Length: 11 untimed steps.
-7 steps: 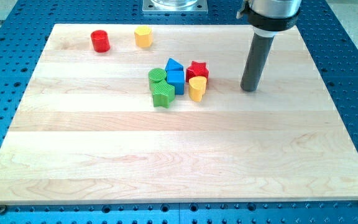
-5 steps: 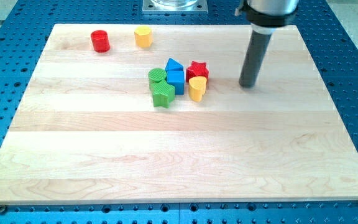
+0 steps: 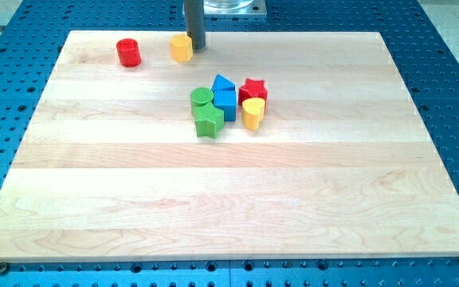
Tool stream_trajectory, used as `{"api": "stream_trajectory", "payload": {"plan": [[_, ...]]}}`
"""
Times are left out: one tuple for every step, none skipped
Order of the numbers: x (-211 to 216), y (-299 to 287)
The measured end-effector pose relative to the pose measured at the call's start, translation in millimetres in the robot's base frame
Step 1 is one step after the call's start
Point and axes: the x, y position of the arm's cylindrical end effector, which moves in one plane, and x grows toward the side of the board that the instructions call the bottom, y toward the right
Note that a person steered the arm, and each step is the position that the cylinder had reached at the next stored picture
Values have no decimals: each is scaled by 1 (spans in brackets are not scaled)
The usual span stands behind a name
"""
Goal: Move the yellow hexagon into the group of blocks
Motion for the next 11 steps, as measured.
{"api": "stream_trajectory", "payload": {"plan": [[-1,0],[-3,0],[5,-34],[-15,-47],[76,-43],[115,-27],[120,-39],[174,-41],[248,-32],[230,-41],[233,-104]]}}
